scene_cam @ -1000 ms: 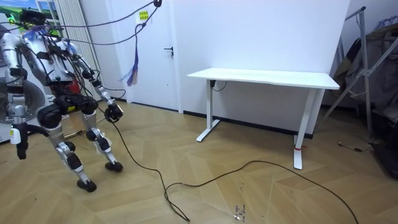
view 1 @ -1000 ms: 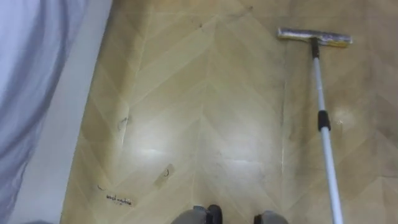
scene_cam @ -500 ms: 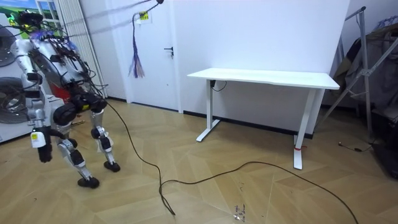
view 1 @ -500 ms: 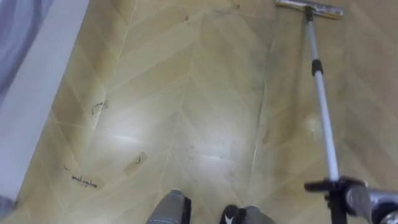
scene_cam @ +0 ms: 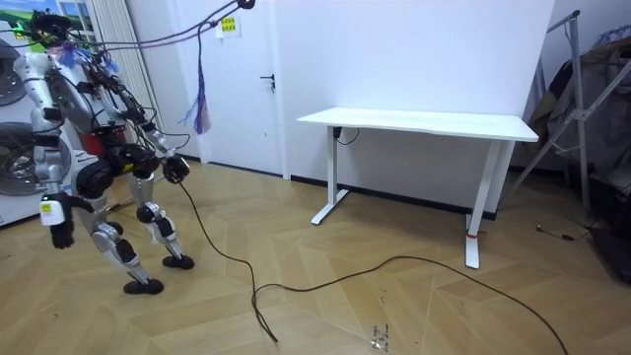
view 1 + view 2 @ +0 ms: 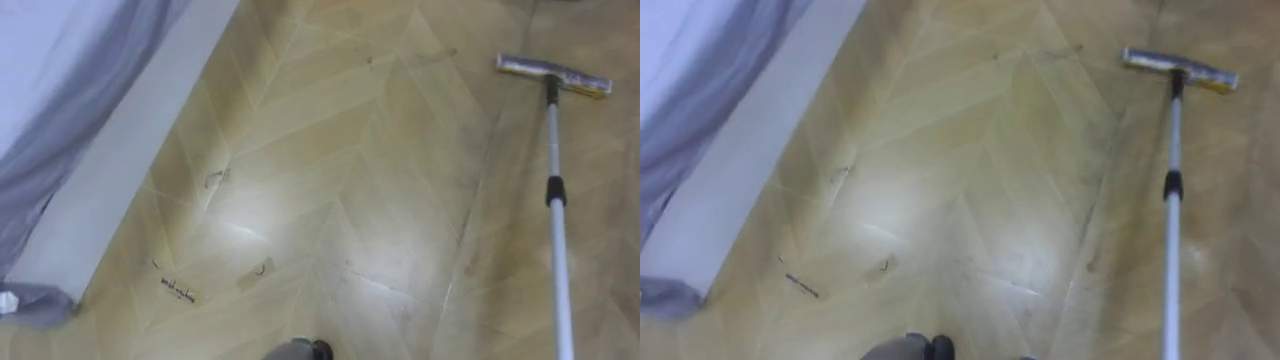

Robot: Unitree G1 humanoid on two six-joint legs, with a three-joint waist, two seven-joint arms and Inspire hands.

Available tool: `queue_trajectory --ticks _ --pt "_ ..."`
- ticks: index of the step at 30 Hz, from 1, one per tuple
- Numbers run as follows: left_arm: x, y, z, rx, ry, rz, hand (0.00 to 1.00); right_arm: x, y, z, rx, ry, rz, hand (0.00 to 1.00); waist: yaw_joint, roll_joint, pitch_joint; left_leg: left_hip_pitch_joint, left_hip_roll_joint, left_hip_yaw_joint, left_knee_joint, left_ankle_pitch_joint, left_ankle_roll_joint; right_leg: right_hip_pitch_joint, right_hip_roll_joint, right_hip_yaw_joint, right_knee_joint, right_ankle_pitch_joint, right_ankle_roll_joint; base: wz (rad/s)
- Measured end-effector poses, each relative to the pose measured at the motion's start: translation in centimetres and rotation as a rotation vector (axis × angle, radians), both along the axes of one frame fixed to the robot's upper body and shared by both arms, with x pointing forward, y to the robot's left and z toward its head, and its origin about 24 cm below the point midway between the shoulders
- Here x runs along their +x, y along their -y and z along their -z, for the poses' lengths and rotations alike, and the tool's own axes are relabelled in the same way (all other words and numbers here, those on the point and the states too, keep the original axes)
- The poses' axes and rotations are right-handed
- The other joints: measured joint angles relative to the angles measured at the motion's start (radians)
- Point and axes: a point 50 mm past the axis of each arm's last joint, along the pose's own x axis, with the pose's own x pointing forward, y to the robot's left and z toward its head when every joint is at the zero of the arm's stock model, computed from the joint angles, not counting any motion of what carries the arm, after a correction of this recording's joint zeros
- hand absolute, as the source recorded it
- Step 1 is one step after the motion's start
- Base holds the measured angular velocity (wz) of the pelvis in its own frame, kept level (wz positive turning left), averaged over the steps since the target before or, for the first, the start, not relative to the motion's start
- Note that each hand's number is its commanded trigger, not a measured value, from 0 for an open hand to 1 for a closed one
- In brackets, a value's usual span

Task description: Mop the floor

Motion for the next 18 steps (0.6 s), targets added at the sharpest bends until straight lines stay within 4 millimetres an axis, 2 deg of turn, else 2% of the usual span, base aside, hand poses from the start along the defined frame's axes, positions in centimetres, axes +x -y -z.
queue_trajectory --ticks 1,3,4,5,6,7,9,10,12,13,14,18 --pt "0.4 0.0 0.0 0.001 0.018 -0.004 0.00 -0.3 -1.0 0.4 0.017 -0.014 -0.014 1.00 -0.023 0.001 0.0007 0.006 -0.002 0.002 0.012 -0.002 0.000 -0.008 -0.006 0.000 0.025 0.006 0.010 -0.51" --pt "0.7 0.3 0.0 -0.002 0.036 -0.011 0.00 0.0 -2.3 0.8 0.034 -0.015 -0.036 1.00 -0.043 0.001 0.0029 0.030 -0.005 0.004 0.005 -0.008 0.001 0.001 -0.014 -0.005 0.020 0.008 0.014 -0.59" --pt "0.6 0.4 0.1 -0.004 0.039 -0.023 0.00 0.5 -2.8 1.0 0.041 -0.009 -0.053 1.00 -0.049 0.003 0.0036 0.041 -0.007 0.000 -0.006 -0.008 0.001 0.012 -0.022 -0.028 -0.003 0.009 0.015 -0.58" --pt "0.5 0.5 0.1 -0.008 0.038 -0.028 0.00 1.0 -3.0 1.0 0.045 0.002 -0.062 1.00 -0.049 0.015 0.0074 0.053 -0.008 -0.011 -0.025 -0.008 0.001 0.031 -0.024 -0.044 -0.047 0.012 0.013 -0.52" --pt "0.5 0.9 0.2 -0.022 0.040 -0.044 0.00 1.5 -3.0 1.0 0.042 0.011 -0.064 1.00 -0.052 0.023 0.0115 0.072 -0.008 -0.018 -0.066 -0.006 0.005 0.045 -0.023 -0.064 -0.081 0.034 0.015 -0.28" --pt "0.5 1.0 0.2 -0.026 0.041 -0.051 0.00 1.7 -3.0 1.0 0.044 0.015 -0.063 1.00 -0.053 0.024 0.0114 0.083 -0.010 -0.016 -0.087 0.006 0.010 0.054 -0.026 -0.072 -0.099 0.043 0.017 -0.06" --pt "-0.1 1.0 0.4 -0.026 0.018 -0.089 0.00 2.0 -3.2 1.0 0.054 0.018 -0.050 1.00 -0.046 0.021 0.0128 0.153 -0.016 -0.012 -0.193 0.060 0.014 0.117 -0.022 -0.079 -0.194 0.094 0.022 -0.02" --pt "-0.3 0.9 0.4 -0.022 0.010 -0.092 0.00 2.1 -3.2 1.0 0.057 0.018 -0.043 1.00 -0.046 0.020 0.0134 0.171 -0.016 -0.013 -0.219 0.072 0.013 0.135 -0.021 -0.081 -0.222 0.107 0.022 -0.05" --pt "-0.8 0.6 0.5 -0.012 -0.006 -0.096 0.00 2.7 -3.3 0.9 0.072 0.023 -0.030 1.00 -0.036 0.002 0.0153 0.241 -0.016 -0.013 -0.306 0.114 0.010 0.204 -0.009 -0.081 -0.311 0.146 0.023 -0.04" --pt "-1.0 0.5 0.5 -0.011 -0.008 -0.096 0.00 2.8 -3.3 0.9 0.077 0.029 -0.023 1.00 -0.035 -0.003 0.0140 0.255 -0.014 -0.014 -0.324 0.121 0.009 0.219 -0.006 -0.082 -0.334 0.156 0.022 -0.04" --pt "-1.1 0.3 0.4 -0.007 -0.007 -0.097 0.00 3.1 -3.5 0.9 0.089 0.041 -0.016 1.00 -0.032 -0.016 0.0137 0.281 -0.013 -0.015 -0.357 0.136 0.006 0.248 -0.001 -0.089 -0.371 0.171 0.020 0.00" --pt "-1.8 -0.6 0.3 0.012 -0.013 -0.108 0.00 3.4 -3.7 0.9 0.137 0.059 -0.012 1.00 -0.029 -0.043 0.0073 0.360 -0.002 -0.021 -0.409 0.152 0.000 0.340 0.020 -0.098 -0.472 0.204 0.018 0.00"
